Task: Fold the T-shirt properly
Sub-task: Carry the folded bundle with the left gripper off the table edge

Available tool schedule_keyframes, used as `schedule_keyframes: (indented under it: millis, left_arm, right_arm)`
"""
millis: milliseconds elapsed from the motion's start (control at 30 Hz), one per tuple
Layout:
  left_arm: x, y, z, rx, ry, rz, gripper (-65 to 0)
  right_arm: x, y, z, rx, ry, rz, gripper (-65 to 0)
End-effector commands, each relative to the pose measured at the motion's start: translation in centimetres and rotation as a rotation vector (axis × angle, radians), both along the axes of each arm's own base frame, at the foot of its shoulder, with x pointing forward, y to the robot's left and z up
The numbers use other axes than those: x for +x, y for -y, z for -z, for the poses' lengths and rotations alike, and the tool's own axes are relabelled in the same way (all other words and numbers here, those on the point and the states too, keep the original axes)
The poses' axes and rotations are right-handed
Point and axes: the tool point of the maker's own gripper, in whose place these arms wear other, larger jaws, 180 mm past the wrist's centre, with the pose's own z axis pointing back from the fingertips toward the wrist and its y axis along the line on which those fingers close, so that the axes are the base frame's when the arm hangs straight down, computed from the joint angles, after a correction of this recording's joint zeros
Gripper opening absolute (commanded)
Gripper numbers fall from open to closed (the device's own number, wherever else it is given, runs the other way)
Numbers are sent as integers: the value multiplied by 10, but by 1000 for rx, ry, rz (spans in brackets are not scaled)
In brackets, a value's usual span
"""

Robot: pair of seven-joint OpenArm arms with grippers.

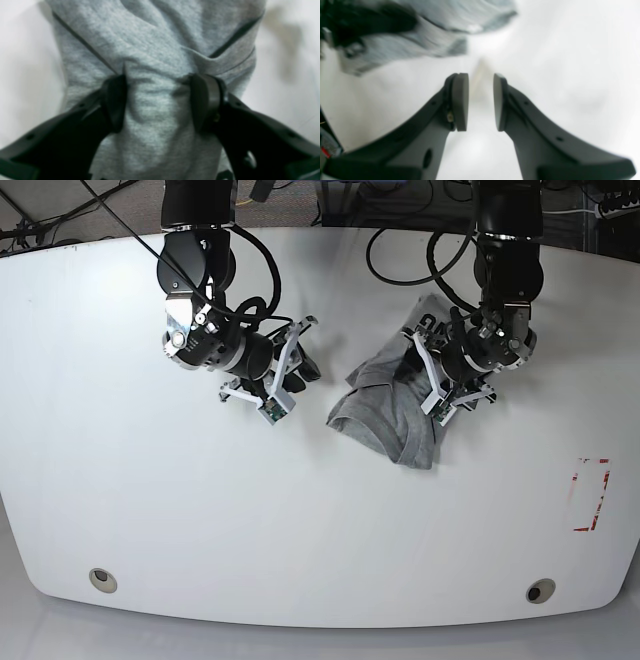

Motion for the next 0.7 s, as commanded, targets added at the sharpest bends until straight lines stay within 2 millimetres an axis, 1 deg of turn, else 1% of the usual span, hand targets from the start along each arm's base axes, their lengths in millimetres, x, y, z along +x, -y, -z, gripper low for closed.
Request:
schedule_keyframes:
  millis: [0, 33, 100, 167, 233, 267, 300, 333, 433, 500, 567, 633, 667]
  left_arm:
    - [-11, -63, 19, 168, -94, -95, -307]
    - [-12, -84, 23, 173, -111, -151, -307]
    - [-12, -114, 28, 166, -137, -239, -307]
    - [-13, -157, 29, 177, -164, -334, -307]
    - [-21, -184, 31, 194, -187, -374, -307]
    - [-28, -207, 31, 210, -203, -408, -307]
    - [-34, -223, 31, 216, -214, -432, -307]
    - [-36, -233, 30, 217, -213, -445, -308]
    - [-41, -269, 19, 238, -190, -484, -308]
    - [-50, -300, 8, 262, -180, -517, -307]
    - [-58, -317, 5, 261, -188, -535, -307]
    - [-68, -348, -7, 273, -175, -594, -307]
    - [-70, -360, -14, 276, -160, -620, -308]
  right_arm:
    - [9, -3, -23, 33, 77, -1, -491]
    - [7, -3, -23, 33, 76, -1, -491]
    - [9, -3, -25, 33, 82, -1, -491]
    - [9, -3, -29, 32, 97, -1, -491]
    - [9, -2, -36, 30, 119, 0, -493]
    - [8, 1, -38, 19, 128, -1, -495]
    - [7, 6, -36, 2, 128, -3, -495]
    - [8, 9, -36, -7, 131, -3, -495]
    - [11, 11, -42, -14, 152, -5, -496]
    - [10, 11, -47, -16, 168, -5, -496]
    - [11, 13, -47, -20, 169, -6, -496]
    - [10, 19, -47, -42, 175, -9, -496]
    - [10, 22, -48, -51, 181, -11, -496]
